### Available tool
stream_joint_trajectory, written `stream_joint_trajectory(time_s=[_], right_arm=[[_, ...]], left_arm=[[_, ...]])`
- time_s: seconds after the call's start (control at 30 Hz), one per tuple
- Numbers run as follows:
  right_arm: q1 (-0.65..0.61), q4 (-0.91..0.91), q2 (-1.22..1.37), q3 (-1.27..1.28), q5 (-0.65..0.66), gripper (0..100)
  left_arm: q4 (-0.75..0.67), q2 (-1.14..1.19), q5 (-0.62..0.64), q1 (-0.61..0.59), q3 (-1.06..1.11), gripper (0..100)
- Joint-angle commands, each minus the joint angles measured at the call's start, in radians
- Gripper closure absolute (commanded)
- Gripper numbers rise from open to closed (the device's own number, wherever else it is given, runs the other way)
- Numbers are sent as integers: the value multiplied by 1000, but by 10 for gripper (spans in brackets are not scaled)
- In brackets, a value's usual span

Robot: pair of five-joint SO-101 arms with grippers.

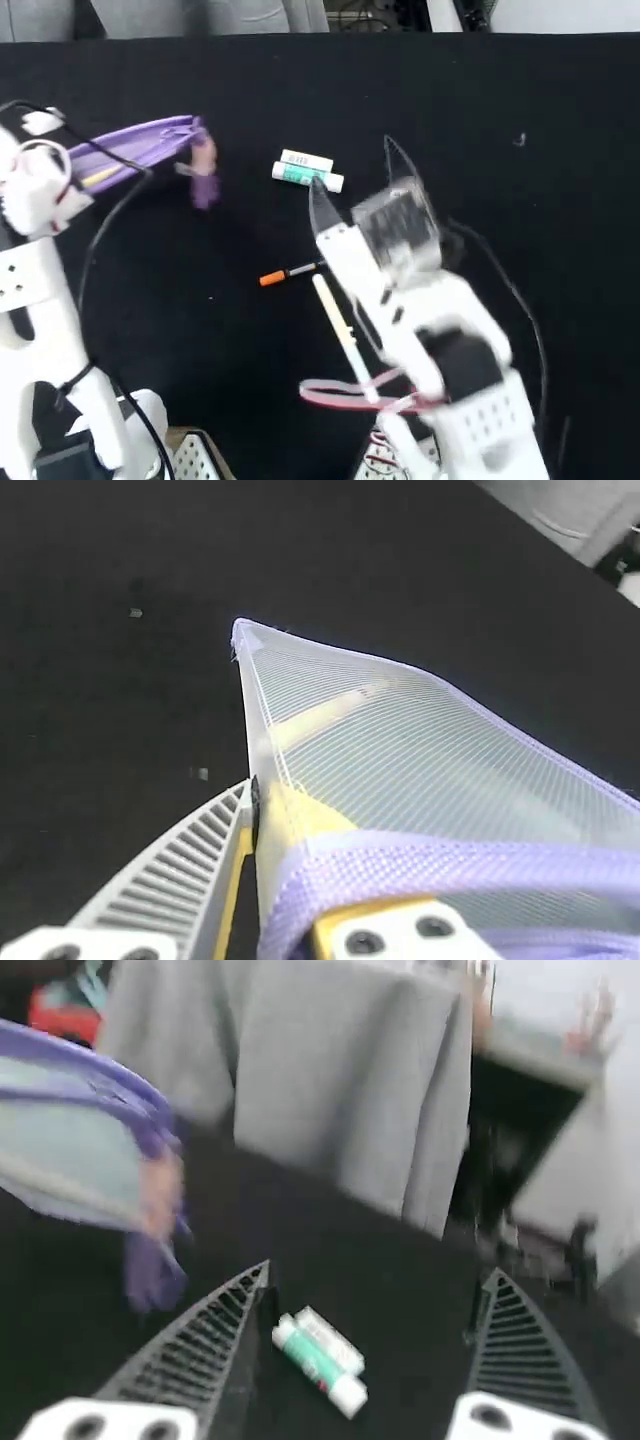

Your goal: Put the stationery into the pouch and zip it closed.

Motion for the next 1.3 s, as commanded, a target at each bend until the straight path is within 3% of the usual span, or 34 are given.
stream_joint_trajectory(time_s=[0.0, 0.2, 0.37, 0.6, 0.97, 1.27], right_arm=[[78, 40, 275, -156, -37, 694], [83, 161, 573, -343, -189, 694], [124, 296, 786, -430, -298, 694], [236, 354, 981, -507, -451, 694], [233, 351, 1168, -513, -842, 695], [230, 339, 1257, -536, -918, 695]], left_arm=[[-25, -6, -57, -62, -4, 970], [-149, -6, -58, -125, 120, 970], [-170, -6, -57, -124, 143, 970], [-172, -6, -52, -120, 162, 970], [-172, -6, -52, -13, 194, 970], [-172, -6, -52, -8, 194, 970]])
